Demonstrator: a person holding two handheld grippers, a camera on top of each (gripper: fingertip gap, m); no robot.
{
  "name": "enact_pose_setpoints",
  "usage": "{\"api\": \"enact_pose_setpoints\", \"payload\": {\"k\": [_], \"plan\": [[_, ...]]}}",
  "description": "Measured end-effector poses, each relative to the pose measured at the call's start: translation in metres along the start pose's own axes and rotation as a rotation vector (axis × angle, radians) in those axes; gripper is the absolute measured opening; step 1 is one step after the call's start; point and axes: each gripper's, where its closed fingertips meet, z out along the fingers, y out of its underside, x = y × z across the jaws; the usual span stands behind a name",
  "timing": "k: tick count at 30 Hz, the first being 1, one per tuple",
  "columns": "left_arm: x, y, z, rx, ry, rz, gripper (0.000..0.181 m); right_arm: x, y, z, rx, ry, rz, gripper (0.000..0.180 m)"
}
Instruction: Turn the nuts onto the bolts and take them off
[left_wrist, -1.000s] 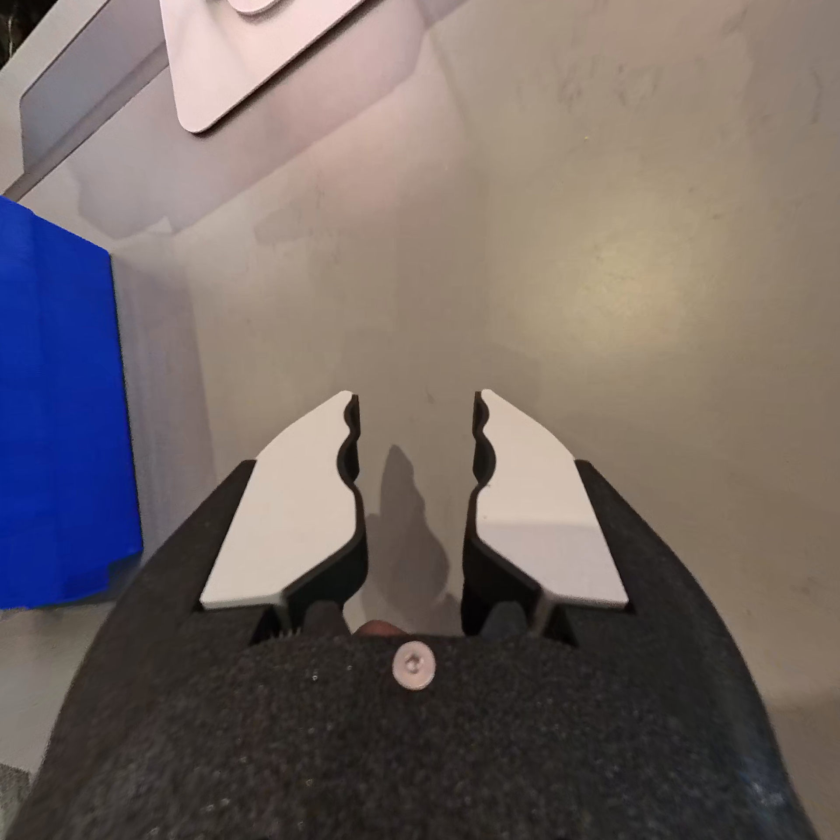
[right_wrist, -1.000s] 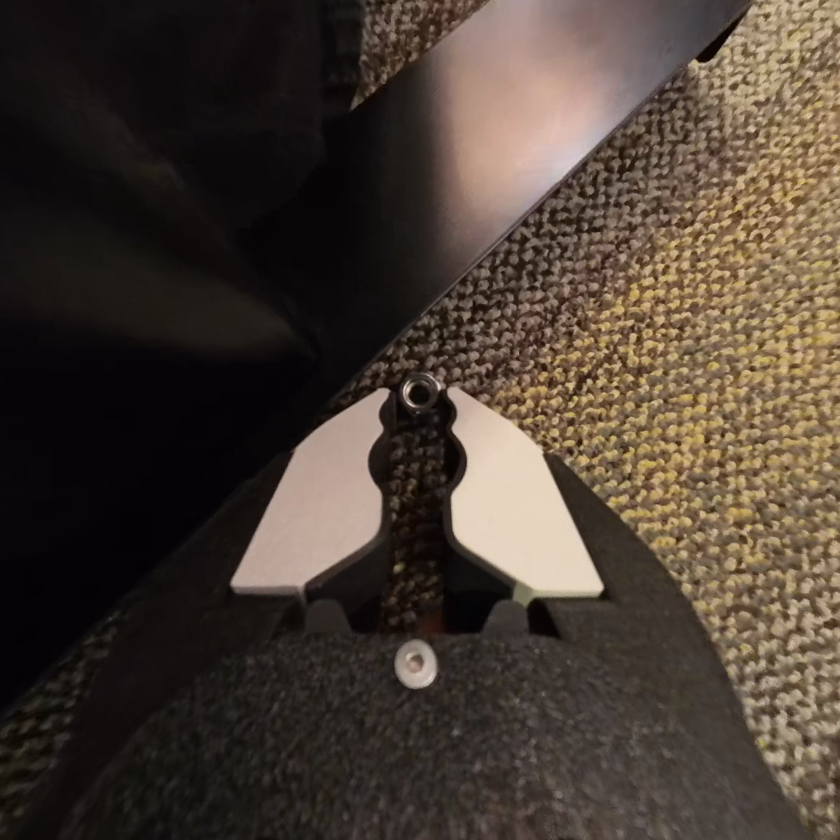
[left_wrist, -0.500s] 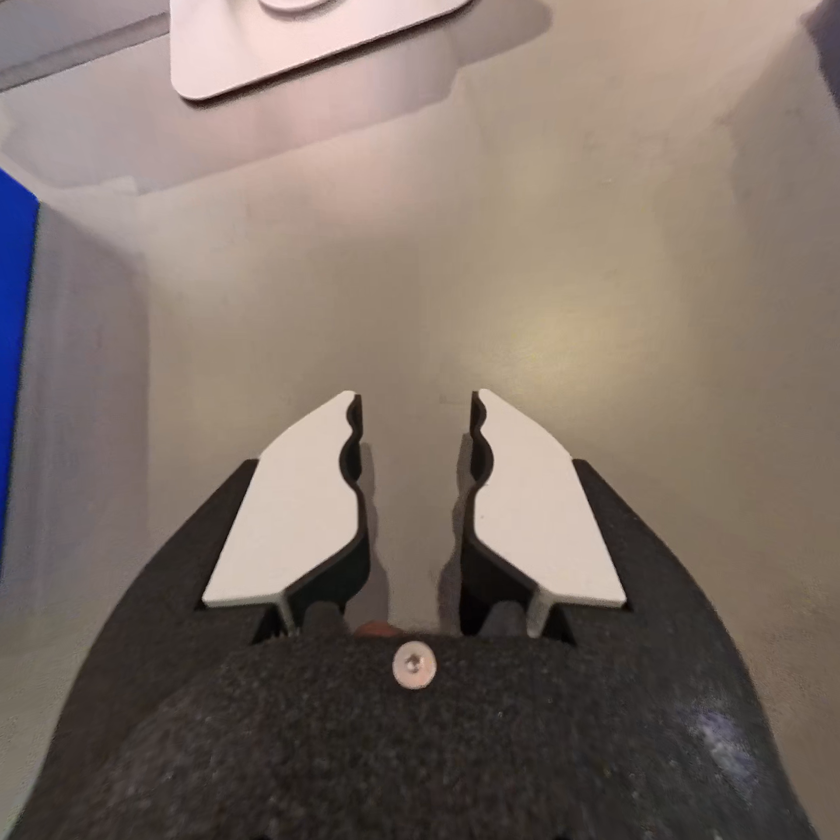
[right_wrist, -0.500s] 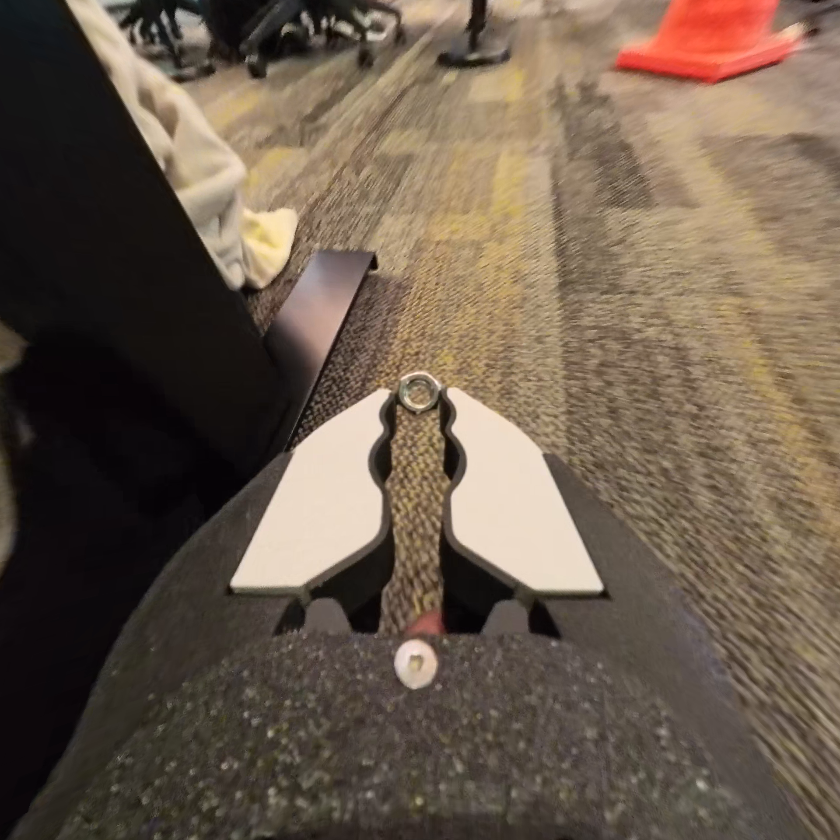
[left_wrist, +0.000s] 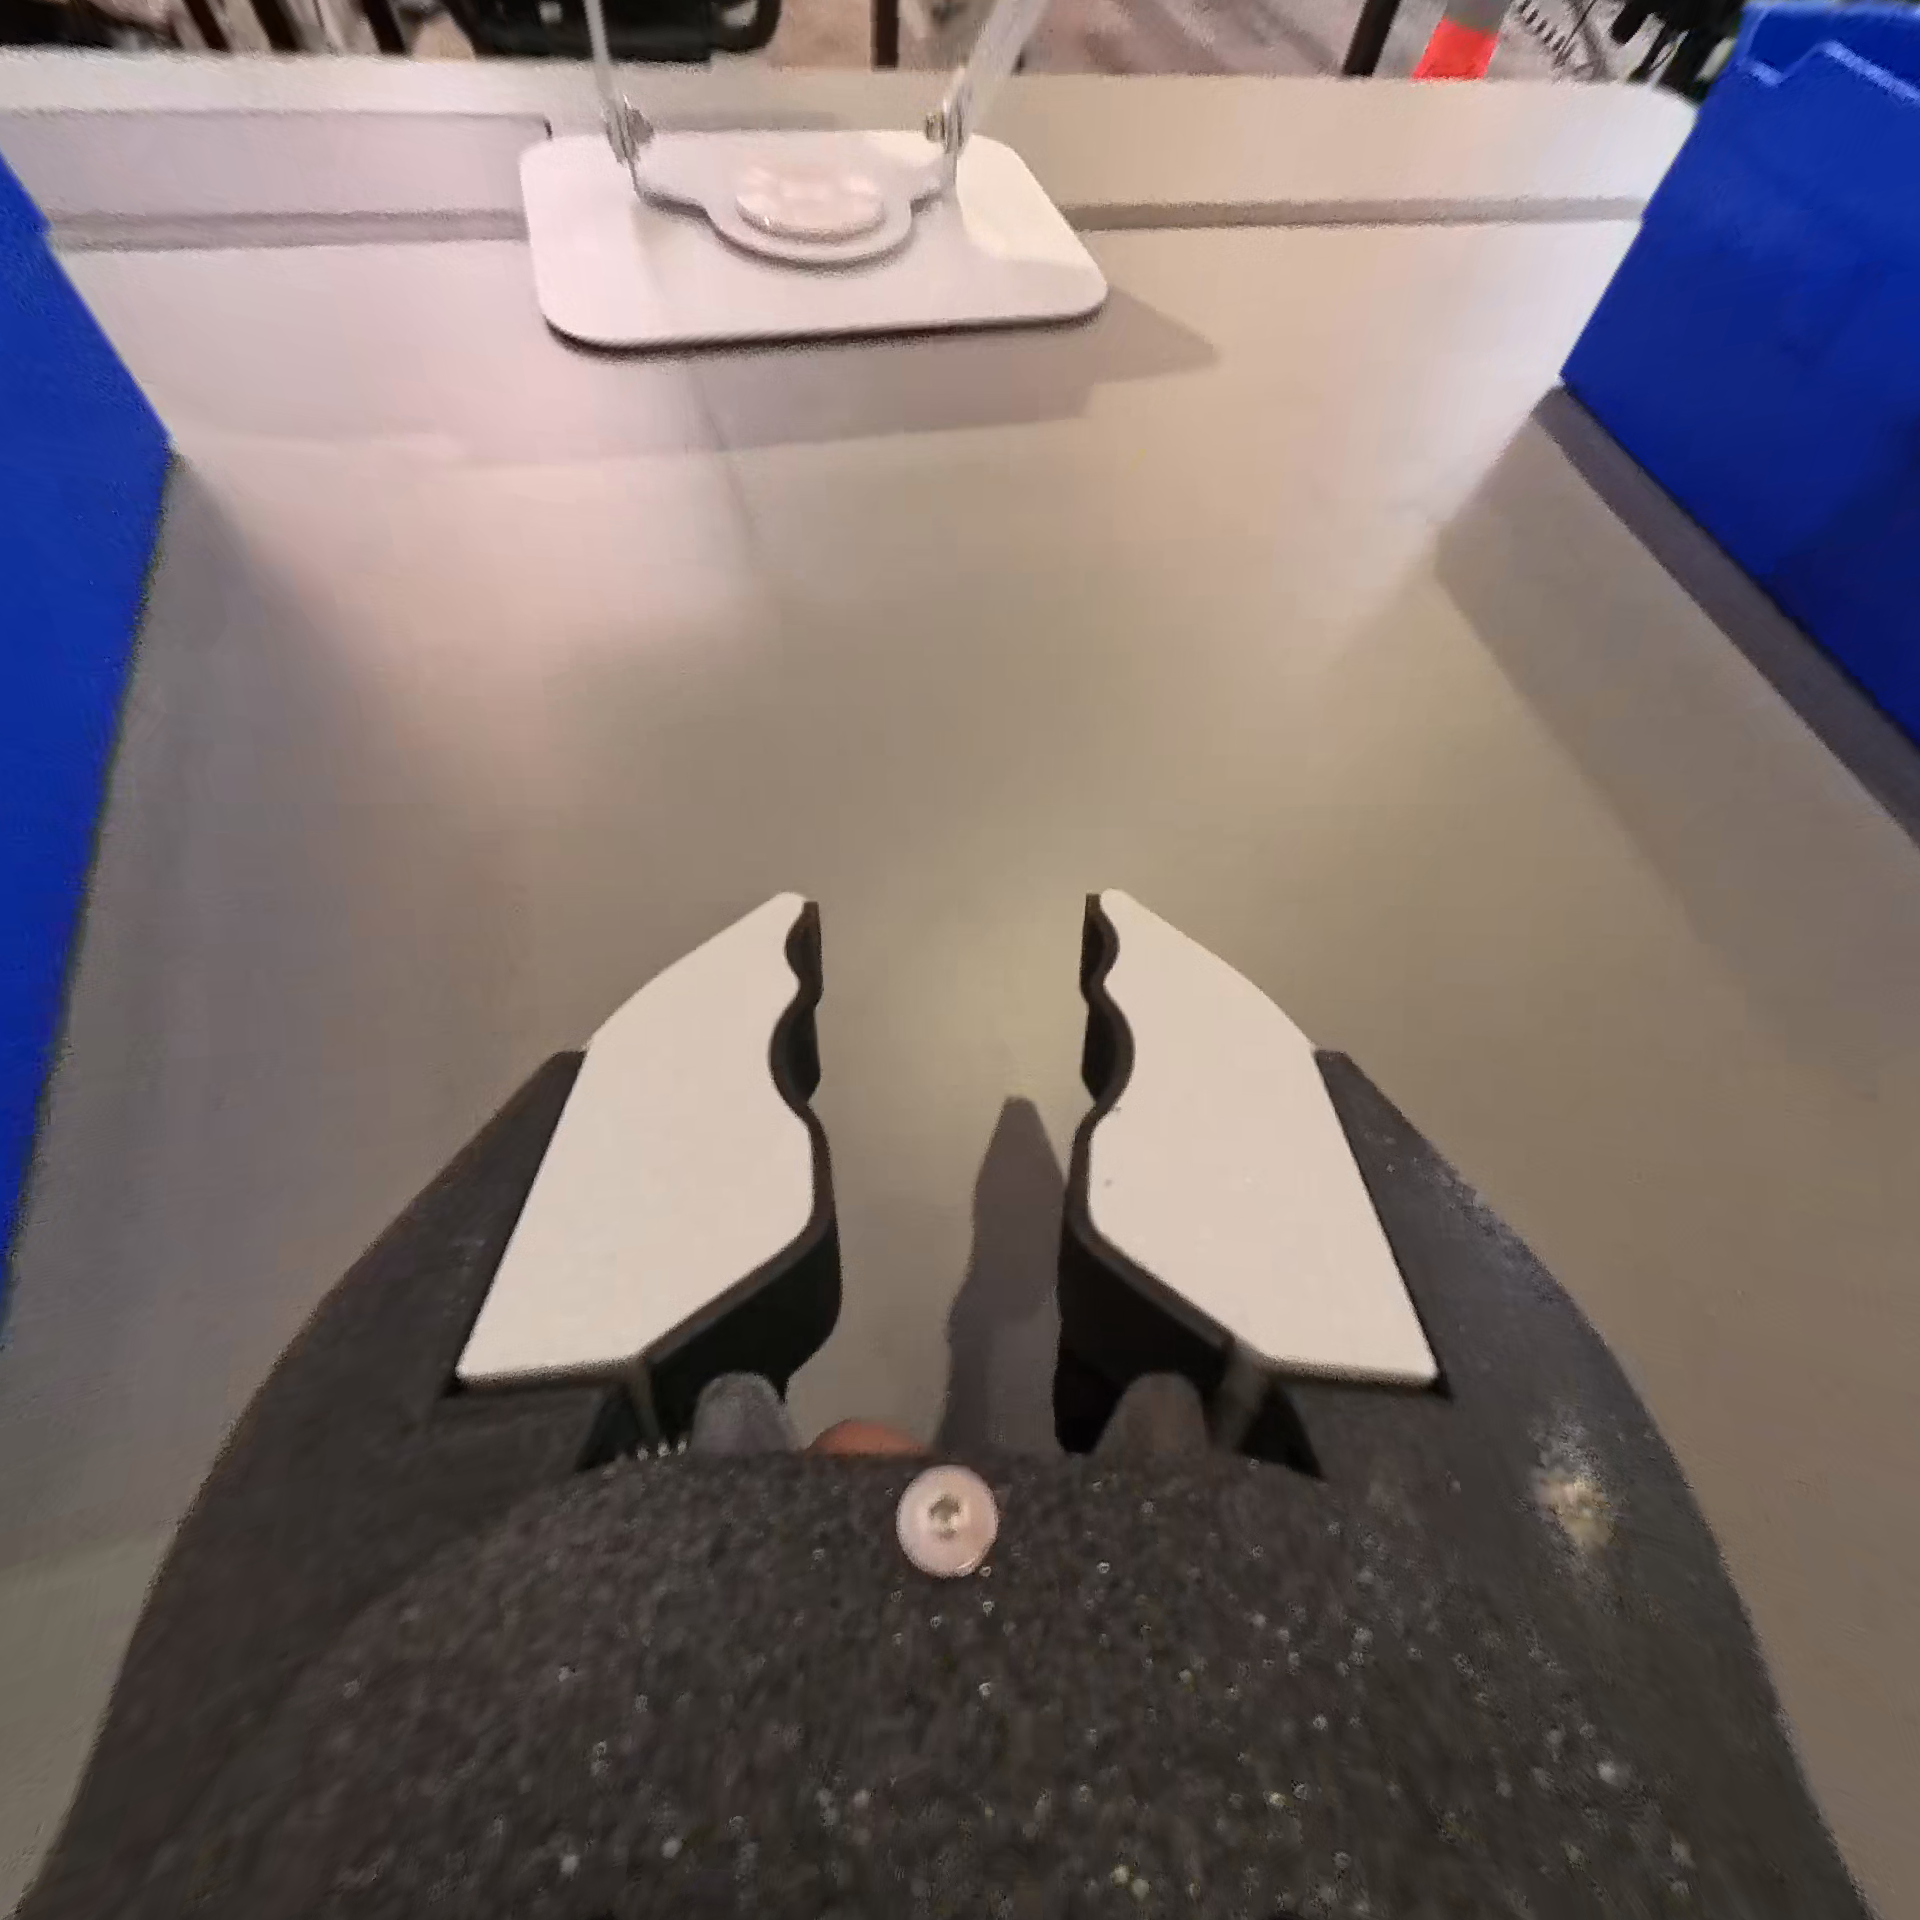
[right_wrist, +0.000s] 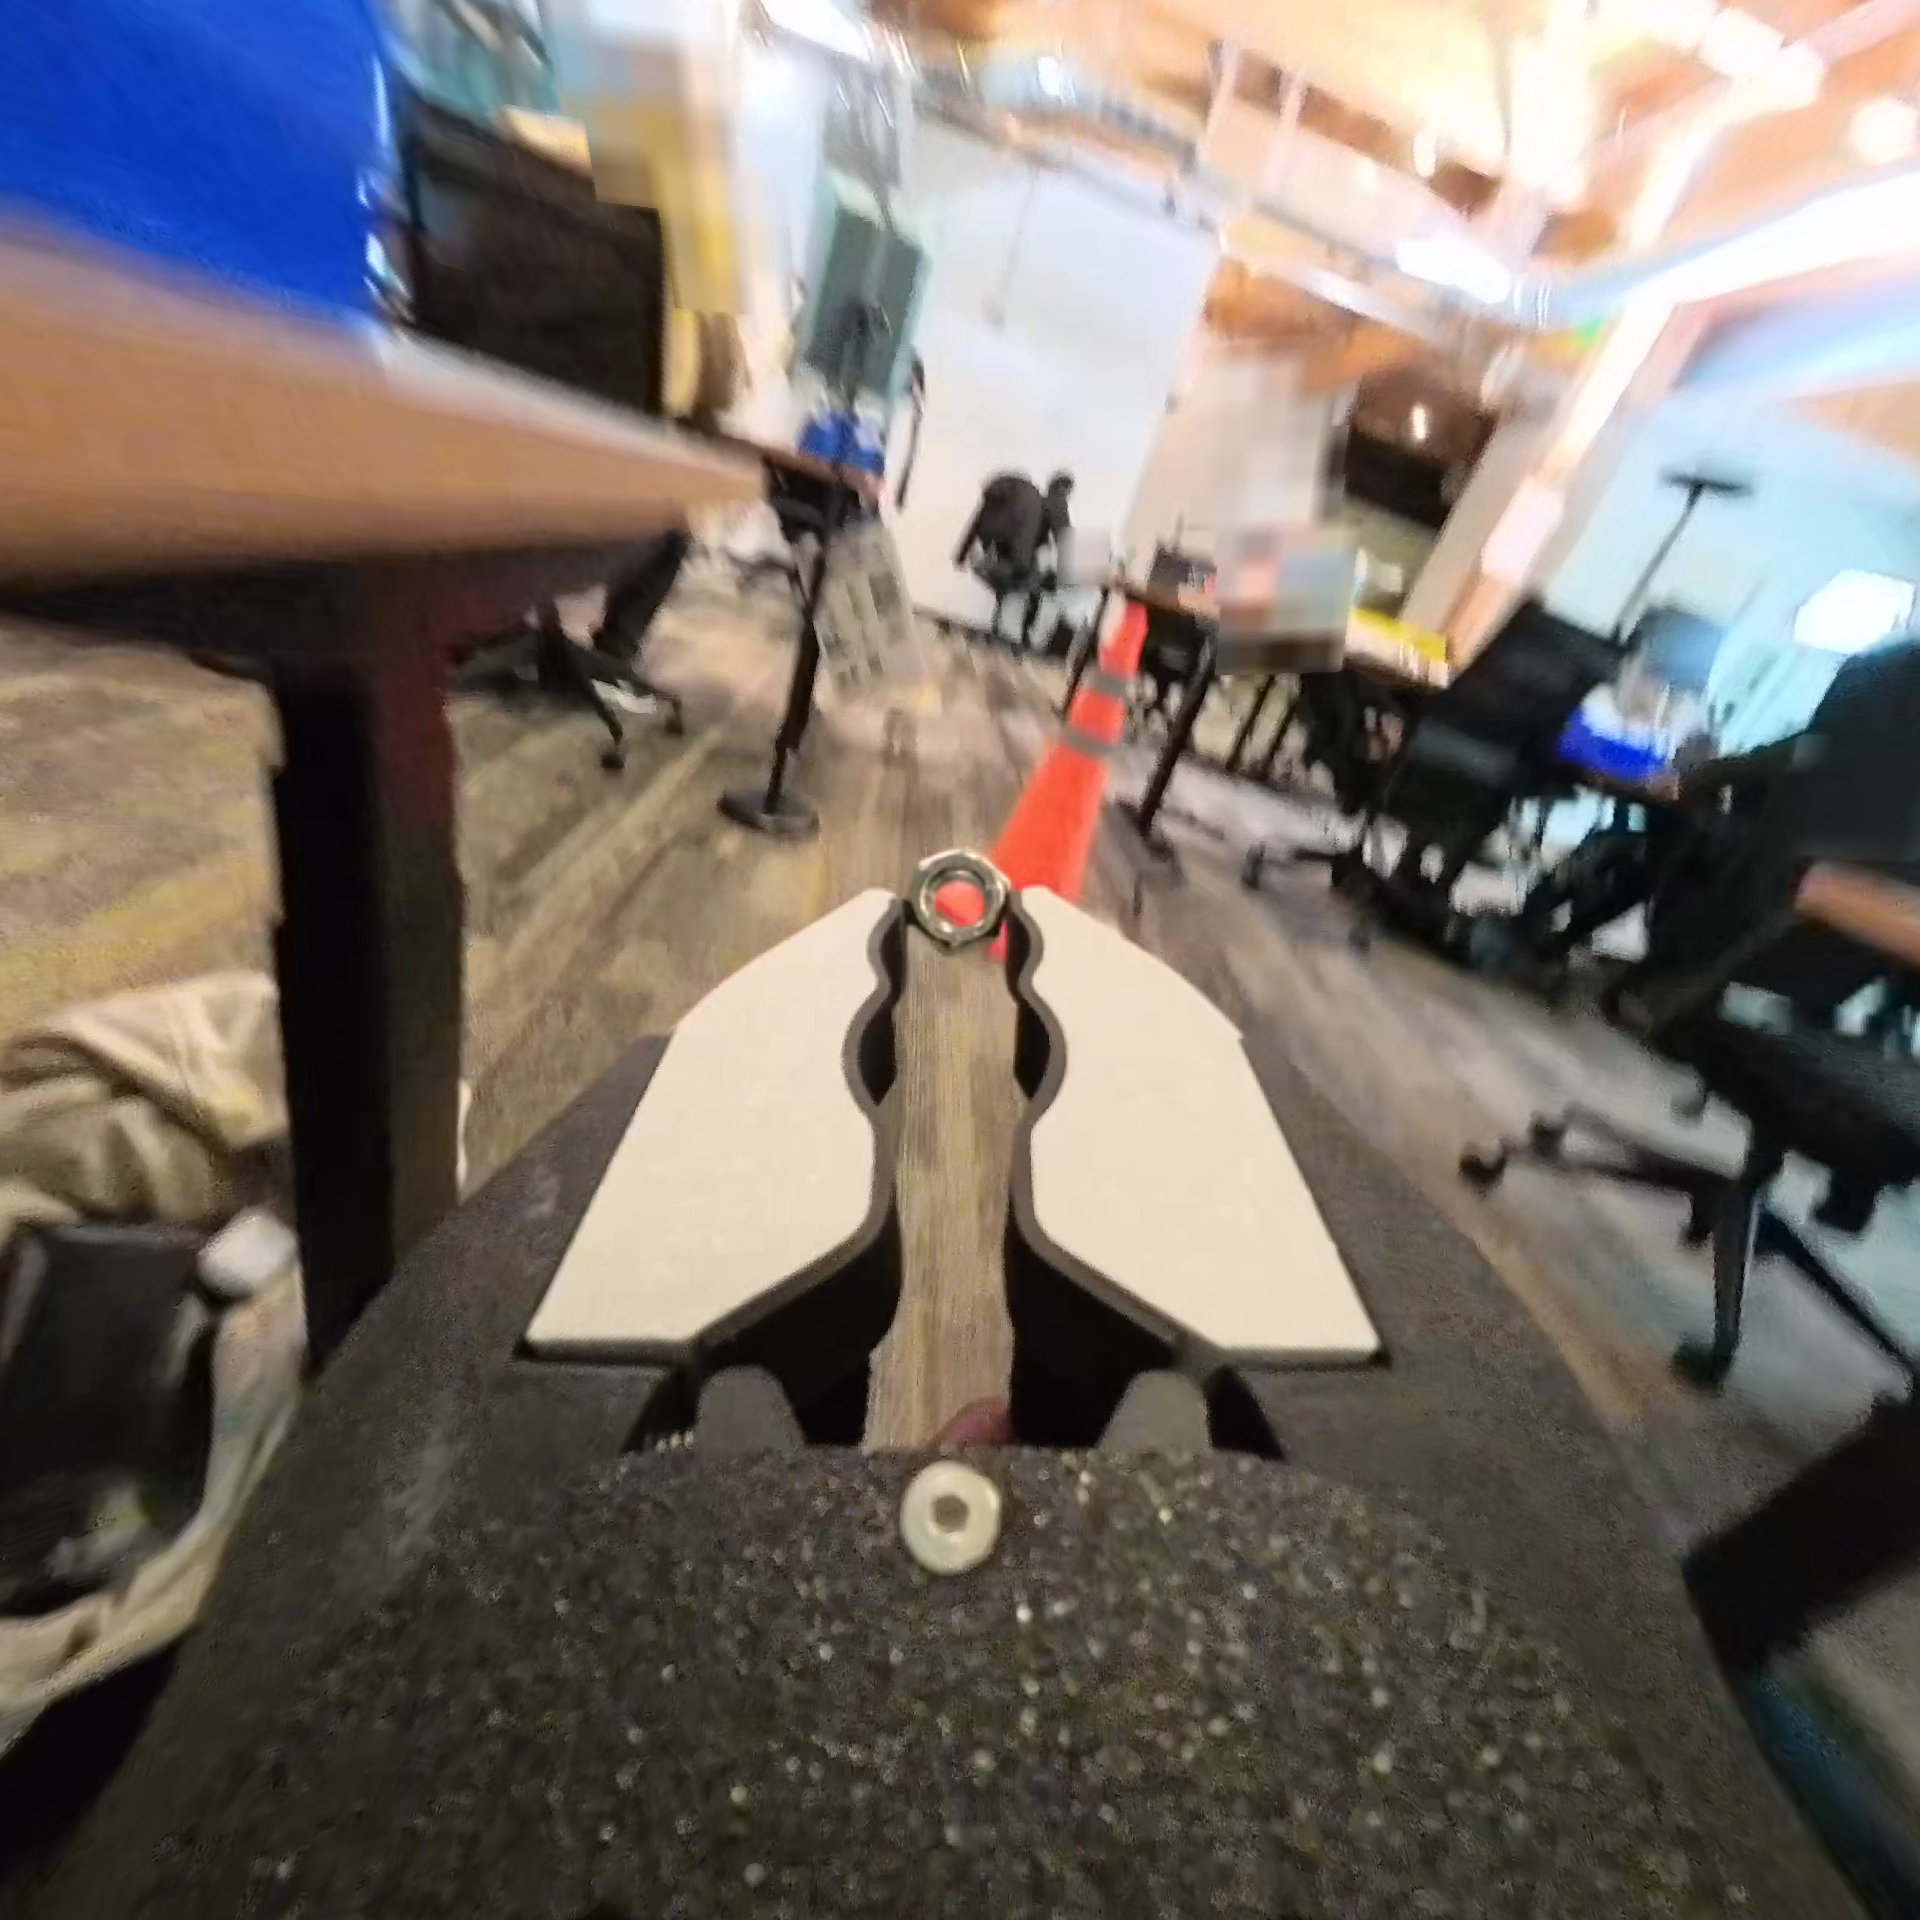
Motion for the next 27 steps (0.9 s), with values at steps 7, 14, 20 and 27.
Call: {"api": "enact_pose_setpoints", "payload": {"k": [7, 14, 20, 27], "plan": [[-0.029, -0.015, -0.017, 0.098, 0.163, 0.023, 0.049, -0.131, -0.255, 0.046, 0.078, -0.434, -0.273, 0.018], [-0.032, -0.034, -0.016, 0.17, 0.299, 0.09, 0.049, -0.258, -0.272, 0.08, -0.331, -0.684, -0.437, 0.018], [-0.045, -0.041, -0.014, 0.179, 0.397, -0.032, 0.049, -0.307, -0.205, 0.091, -0.641, -0.793, -0.488, 0.018], [-0.061, -0.046, 0.002, 0.163, 0.37, -0.12, 0.049, -0.334, -0.156, 0.106, -0.876, -1.001, -0.669, 0.018]]}}
